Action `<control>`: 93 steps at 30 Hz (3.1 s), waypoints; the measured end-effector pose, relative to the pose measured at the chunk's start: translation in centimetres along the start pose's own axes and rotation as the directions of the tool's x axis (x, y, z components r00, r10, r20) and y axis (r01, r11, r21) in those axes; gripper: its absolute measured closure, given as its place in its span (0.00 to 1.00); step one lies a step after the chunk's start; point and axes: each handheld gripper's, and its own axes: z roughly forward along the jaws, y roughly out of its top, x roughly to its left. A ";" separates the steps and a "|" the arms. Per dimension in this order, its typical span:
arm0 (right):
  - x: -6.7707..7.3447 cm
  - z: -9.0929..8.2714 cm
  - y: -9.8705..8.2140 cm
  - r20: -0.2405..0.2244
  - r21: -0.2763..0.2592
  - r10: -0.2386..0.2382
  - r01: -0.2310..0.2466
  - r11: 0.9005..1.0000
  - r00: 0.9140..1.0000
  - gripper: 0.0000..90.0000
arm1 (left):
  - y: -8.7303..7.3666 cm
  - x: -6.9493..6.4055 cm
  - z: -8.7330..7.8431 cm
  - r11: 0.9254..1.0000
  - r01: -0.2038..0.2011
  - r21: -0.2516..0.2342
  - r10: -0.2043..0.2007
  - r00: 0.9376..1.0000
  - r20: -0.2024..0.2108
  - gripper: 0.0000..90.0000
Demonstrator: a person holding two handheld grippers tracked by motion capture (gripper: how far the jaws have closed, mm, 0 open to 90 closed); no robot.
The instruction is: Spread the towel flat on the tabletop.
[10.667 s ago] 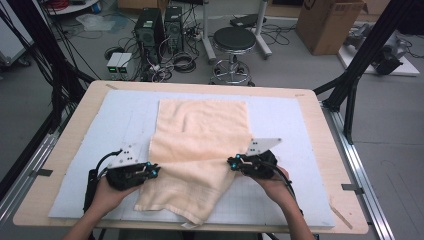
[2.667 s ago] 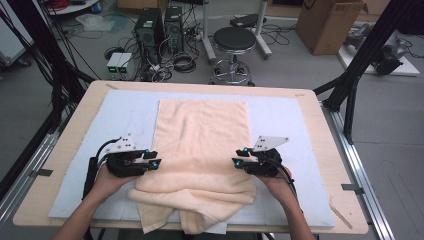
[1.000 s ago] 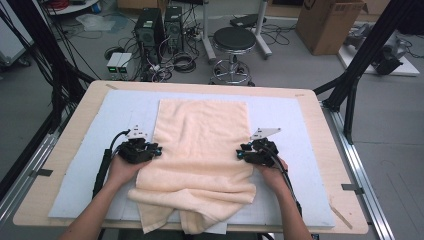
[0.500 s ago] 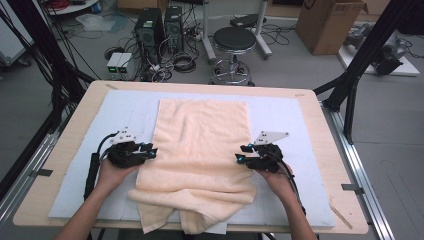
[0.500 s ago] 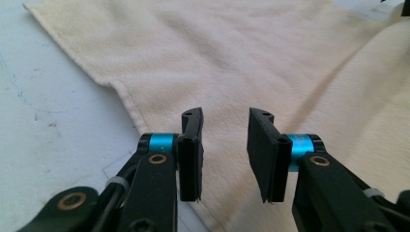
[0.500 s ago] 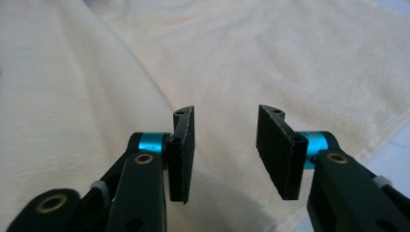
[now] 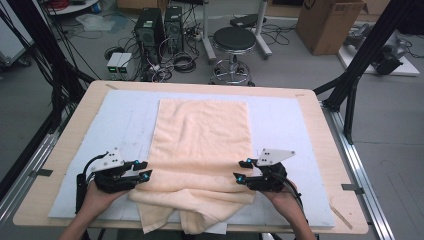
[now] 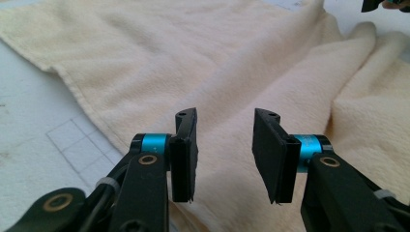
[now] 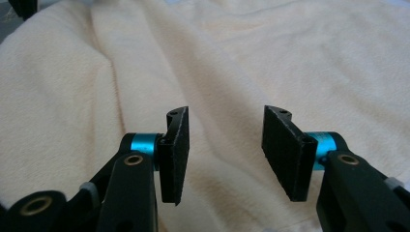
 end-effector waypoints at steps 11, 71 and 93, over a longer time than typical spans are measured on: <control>1.5 -0.6 -1.4 -0.001 -0.014 0.029 -0.029 0.999 1.000 0.52 | -0.6 -2.0 -0.7 0.999 -0.036 -0.036 0.036 0.999 -0.014 0.56; -5.4 2.7 0.5 0.162 -0.036 0.104 -0.099 0.994 0.981 0.46 | 2.2 -10.6 2.3 0.969 -0.247 0.015 0.214 0.865 0.455 0.65; -4.9 2.8 0.5 0.123 -0.013 0.094 -0.093 0.996 0.988 0.46 | 0.7 -7.1 3.3 0.970 -0.228 0.084 0.153 0.842 0.518 0.79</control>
